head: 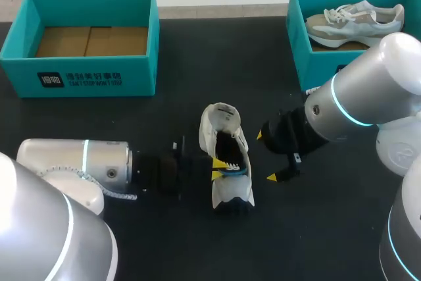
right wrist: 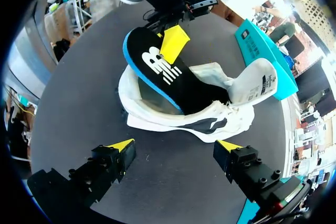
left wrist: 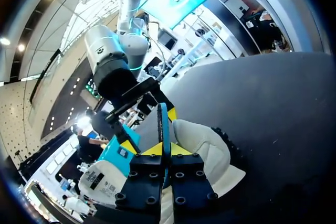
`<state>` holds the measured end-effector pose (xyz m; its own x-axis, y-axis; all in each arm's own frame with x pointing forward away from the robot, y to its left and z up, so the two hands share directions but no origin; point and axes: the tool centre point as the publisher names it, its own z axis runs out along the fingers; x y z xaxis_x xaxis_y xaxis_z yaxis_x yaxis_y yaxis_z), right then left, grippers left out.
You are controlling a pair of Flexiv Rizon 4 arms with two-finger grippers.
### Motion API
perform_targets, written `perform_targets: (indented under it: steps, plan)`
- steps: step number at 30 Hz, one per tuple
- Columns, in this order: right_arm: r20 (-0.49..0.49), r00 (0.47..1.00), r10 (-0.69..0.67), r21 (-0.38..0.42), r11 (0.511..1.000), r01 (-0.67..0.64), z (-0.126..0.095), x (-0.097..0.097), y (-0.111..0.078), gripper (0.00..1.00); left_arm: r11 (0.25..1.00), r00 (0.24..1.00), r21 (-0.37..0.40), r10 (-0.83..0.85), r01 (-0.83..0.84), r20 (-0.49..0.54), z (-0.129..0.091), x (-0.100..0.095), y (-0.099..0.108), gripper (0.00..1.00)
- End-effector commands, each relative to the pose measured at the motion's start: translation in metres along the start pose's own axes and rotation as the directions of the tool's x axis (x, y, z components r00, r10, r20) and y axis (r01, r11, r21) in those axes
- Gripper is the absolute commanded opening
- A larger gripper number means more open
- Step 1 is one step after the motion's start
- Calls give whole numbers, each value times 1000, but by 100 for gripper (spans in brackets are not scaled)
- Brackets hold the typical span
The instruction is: Take the shoe out of the shoebox, open the shoe tongue, remove and reinsert the insole, then place the shoe into the shoebox
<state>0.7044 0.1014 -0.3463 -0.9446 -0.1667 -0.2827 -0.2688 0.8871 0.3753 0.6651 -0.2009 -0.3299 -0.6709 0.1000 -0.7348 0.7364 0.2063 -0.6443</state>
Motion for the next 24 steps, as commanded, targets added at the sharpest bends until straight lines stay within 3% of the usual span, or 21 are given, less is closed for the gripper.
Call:
perform_targets:
  steps: [1,7,12,14,19,24]
  plan:
    - [5,1000,0,4,1000,0,1,2,1,100,1000,1000,-5,8,-8,3,12,0,13,0]
    - [5,1000,0,4,1000,0,1,2,1,100,998,999,-43,41,-40,19,12,-3,33,0]
    - [5,1000,0,4,1000,0,1,2,1,100,998,999,-53,40,-39,25,11,-3,36,0]
    - [5,1000,0,4,1000,0,1,2,1,100,998,999,-46,41,-40,25,9,-3,31,26]
    - [5,1000,0,4,1000,0,1,2,1,100,998,998,-28,58,-57,33,4,-5,19,33]
    - [5,1000,0,4,1000,0,1,2,1,100,997,997,-21,70,-69,38,0,-9,10,29]
